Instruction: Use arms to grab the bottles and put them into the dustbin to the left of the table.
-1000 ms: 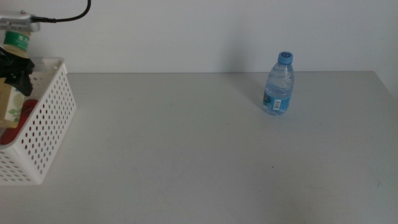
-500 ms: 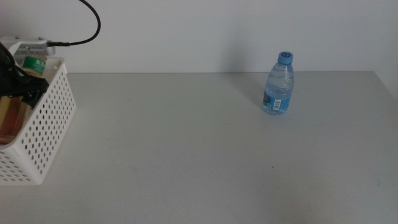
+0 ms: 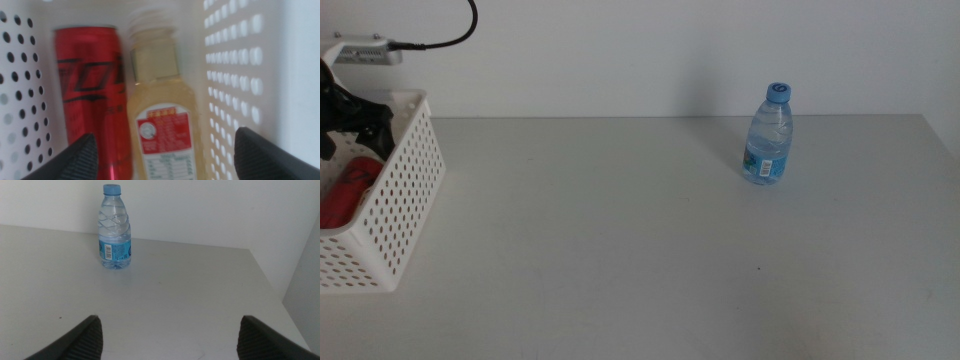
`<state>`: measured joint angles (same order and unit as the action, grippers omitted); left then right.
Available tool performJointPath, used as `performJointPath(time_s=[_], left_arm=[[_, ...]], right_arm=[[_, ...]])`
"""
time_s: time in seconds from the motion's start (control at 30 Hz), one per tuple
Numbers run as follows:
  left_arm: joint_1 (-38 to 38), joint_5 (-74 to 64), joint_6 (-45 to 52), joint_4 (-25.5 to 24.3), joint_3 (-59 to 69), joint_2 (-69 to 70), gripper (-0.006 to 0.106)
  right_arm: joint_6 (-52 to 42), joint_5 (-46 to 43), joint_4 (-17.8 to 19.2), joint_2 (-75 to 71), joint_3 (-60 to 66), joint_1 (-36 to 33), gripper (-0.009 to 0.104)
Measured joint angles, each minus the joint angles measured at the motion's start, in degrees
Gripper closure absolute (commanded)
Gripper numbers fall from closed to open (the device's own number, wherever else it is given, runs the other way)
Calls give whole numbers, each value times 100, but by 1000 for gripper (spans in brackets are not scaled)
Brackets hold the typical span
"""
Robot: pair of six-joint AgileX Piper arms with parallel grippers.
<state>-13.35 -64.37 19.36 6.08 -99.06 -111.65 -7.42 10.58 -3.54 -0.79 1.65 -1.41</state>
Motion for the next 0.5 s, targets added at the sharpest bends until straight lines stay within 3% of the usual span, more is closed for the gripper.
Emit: performJointPath(time_s=[0.17, 0.4, 0.5], left_arm=[[27, -54, 150, 447, 0, 541, 7], [411, 16, 1559, 1919, 1, 1367, 7], [688, -81, 1743, 2200, 70, 1591, 7]], right_arm=[[0, 0, 0, 0, 0, 0, 1], [0, 0, 0, 0, 0, 0, 1], [0, 0, 0, 0, 0, 0, 1]])
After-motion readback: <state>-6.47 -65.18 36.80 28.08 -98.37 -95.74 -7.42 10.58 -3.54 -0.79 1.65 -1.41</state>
